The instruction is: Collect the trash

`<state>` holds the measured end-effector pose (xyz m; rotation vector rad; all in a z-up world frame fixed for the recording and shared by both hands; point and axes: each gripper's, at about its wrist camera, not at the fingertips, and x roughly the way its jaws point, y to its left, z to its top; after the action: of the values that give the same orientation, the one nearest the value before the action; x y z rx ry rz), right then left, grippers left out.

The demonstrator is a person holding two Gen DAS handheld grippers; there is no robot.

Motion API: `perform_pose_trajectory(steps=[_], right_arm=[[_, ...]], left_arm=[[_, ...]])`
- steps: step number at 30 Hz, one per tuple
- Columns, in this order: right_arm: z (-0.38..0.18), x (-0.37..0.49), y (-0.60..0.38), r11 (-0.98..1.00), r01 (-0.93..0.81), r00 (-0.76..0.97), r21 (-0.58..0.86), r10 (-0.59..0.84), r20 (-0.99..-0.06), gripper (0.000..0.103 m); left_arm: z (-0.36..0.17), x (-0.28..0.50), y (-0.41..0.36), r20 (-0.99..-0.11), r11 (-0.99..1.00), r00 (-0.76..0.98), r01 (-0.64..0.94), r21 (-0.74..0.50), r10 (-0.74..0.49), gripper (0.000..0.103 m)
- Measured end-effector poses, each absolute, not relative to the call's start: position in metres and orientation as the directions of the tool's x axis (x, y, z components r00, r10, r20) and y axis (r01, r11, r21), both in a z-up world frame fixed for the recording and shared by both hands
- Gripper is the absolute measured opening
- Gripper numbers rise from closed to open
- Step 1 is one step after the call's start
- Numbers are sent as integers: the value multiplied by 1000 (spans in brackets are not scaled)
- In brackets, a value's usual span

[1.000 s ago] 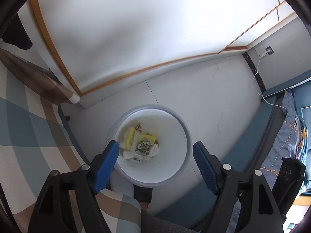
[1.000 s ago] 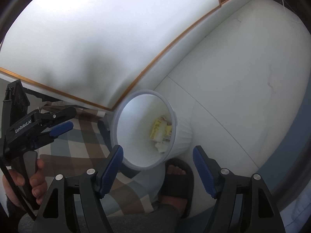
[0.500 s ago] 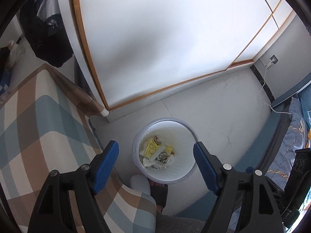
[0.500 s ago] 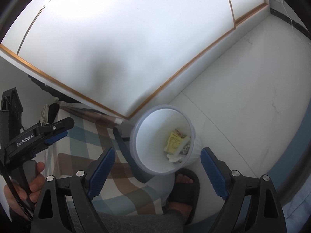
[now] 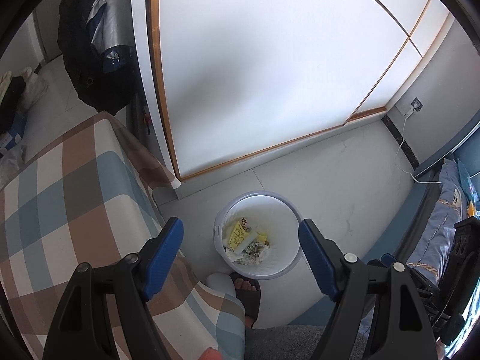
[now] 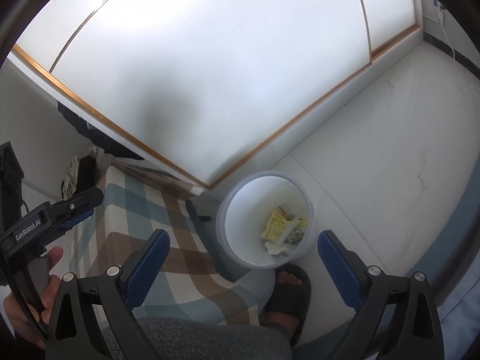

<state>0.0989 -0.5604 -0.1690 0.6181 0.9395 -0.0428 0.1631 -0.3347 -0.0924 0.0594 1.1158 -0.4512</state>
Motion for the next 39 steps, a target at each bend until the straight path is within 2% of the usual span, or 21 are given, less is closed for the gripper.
perform_pose_trajectory(steps=[39], right_arm=[[-151,88,-541,853,294,610,432,180,-772,101]], left_arm=[[-80,142,-311,-871,916,374,357,-182,-319,76]])
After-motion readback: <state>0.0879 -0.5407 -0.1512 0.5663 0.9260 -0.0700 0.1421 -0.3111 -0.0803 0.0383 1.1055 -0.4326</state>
